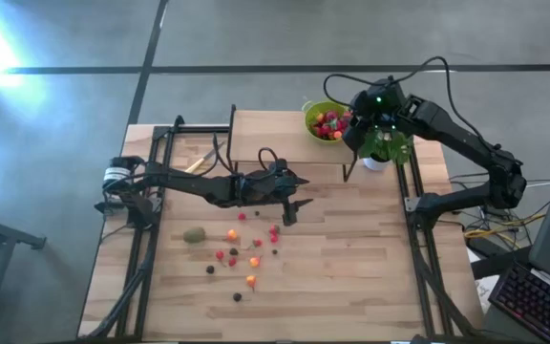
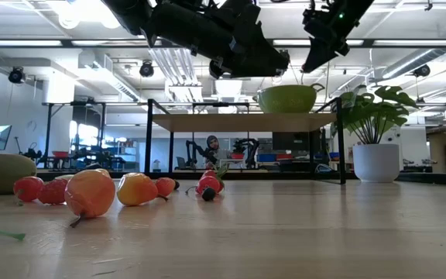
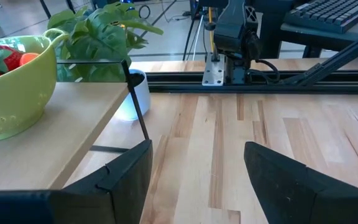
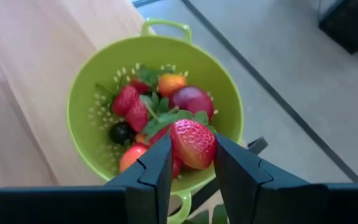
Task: Build produce basket
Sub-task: Put the strawberry into the green basket
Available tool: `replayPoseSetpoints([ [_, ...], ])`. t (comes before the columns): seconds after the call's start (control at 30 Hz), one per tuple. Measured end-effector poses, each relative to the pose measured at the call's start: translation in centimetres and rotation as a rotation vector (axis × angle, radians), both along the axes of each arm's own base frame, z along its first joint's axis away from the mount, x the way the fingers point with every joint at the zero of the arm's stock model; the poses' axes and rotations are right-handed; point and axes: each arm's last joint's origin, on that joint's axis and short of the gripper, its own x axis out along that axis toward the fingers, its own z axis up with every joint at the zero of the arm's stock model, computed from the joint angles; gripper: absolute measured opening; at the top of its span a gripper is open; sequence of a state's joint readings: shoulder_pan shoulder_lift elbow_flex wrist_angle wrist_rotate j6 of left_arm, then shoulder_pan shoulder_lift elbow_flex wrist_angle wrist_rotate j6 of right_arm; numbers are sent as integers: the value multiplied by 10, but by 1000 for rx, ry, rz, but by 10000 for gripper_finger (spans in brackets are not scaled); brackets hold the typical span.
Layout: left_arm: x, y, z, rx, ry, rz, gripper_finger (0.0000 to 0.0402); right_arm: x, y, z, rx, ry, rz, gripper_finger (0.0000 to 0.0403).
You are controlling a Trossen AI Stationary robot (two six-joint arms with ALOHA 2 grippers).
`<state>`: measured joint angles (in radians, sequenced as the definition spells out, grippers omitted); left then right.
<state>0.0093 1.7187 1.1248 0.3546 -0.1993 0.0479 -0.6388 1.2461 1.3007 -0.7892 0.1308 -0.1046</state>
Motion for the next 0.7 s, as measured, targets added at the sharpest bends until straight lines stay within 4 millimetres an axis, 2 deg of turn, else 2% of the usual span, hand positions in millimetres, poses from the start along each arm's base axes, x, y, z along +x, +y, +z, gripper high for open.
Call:
replayPoseSetpoints([
  [0.23, 0, 0, 0, 0, 0, 0, 259, -1, 1, -8, 27, 36, 1, 91],
  [0.5, 0, 0, 0, -4, -1, 1, 259, -2, 0, -22, 51, 70, -4, 107],
  [0.7, 0, 0, 0, -4, -1, 1, 259, -2, 0, -24, 50, 75, -4, 95],
])
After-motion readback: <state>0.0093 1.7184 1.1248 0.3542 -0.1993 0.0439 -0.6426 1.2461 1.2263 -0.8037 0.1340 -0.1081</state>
